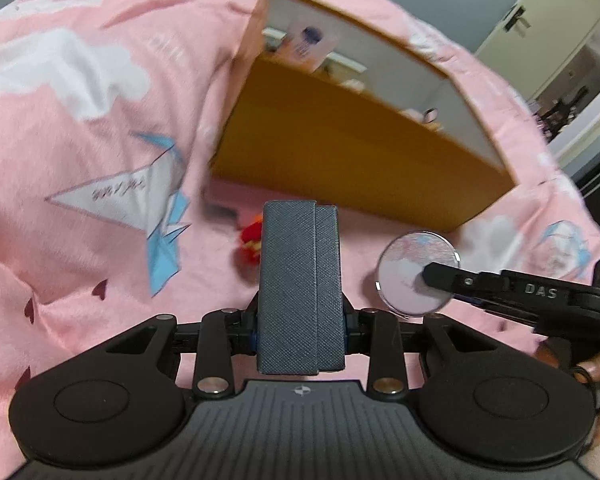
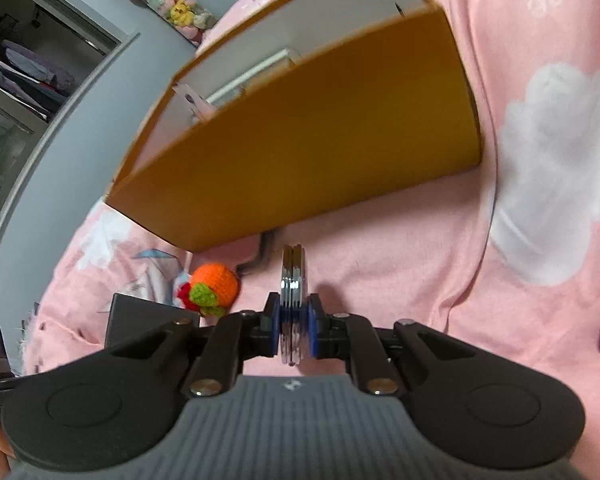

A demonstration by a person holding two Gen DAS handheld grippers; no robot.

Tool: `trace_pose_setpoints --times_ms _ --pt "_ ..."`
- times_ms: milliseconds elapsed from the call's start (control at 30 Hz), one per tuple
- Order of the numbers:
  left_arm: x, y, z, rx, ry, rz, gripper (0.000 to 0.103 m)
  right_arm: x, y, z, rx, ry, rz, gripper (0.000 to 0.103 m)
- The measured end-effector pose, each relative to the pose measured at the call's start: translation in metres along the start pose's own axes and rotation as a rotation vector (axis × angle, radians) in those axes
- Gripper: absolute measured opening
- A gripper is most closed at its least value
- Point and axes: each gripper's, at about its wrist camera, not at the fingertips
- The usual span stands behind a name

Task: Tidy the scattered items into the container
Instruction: 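Lift the grey box with the left tool while the right tool lifts the mirror, then lower the grey box into the orange box and open the left tool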

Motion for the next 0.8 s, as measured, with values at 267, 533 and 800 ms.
trace_pose_setpoints --times_ms 267,533,800 --pt "0.034 -0.024 0.053 -0.088 0.132 0.063 0.038 0.057 -0.037 -0.018 0.084 -0.031 0.105 0.015" --pt "0.026 -0.079 0.106 -0.2 0.161 0.138 0.038 0.085 -0.097 -0.016 0.158 0.014 0.205 0.015" --pt "-0.037 -0.134 0.145 -0.267 0.133 0.114 0.038 0.071 -0.153 0.002 0.212 0.116 0.228 0.015"
Point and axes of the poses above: each gripper's, at about its wrist camera, not at the fingertips, and x roughly against the way its jaws point, z to its right, y to its underside, and after that the axes turned 15 degrees about x, right-handed
